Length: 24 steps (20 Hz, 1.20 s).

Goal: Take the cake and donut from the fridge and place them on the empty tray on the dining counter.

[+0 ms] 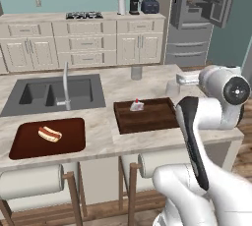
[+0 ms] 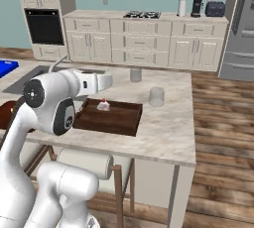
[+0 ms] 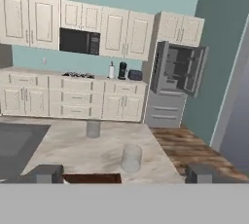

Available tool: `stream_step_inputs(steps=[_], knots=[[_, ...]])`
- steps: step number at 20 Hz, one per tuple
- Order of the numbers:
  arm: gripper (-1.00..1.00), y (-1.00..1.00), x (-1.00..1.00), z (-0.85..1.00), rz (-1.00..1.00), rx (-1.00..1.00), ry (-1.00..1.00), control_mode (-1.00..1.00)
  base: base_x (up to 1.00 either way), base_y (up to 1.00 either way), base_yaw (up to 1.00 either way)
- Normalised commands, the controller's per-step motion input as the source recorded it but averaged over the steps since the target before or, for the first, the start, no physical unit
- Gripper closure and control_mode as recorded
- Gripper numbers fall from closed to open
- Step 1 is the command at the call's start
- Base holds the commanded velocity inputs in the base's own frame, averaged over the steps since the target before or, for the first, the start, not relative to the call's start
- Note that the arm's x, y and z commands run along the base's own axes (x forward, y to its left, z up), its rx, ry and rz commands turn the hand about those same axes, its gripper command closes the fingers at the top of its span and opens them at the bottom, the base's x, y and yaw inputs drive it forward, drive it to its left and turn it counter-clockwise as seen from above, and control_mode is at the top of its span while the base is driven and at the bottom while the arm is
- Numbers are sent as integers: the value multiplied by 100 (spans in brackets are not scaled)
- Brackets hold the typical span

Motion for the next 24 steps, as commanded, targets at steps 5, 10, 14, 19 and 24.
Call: stream_step_inputs(steps=[5,10,14,19,24], knots=[[-100,-3,-89,39,-6,0,-21,-100,0,0,0],[-100,-22,-76,1,2,0,-3,-100,0,0,0],[-100,-7,-46,0,7,0,10,-100,0,0,0],[-100,13,-3,-15,9,-4,31,-100,0,0,0],[-100,11,3,-27,15,-3,32,-100,0,0,0]])
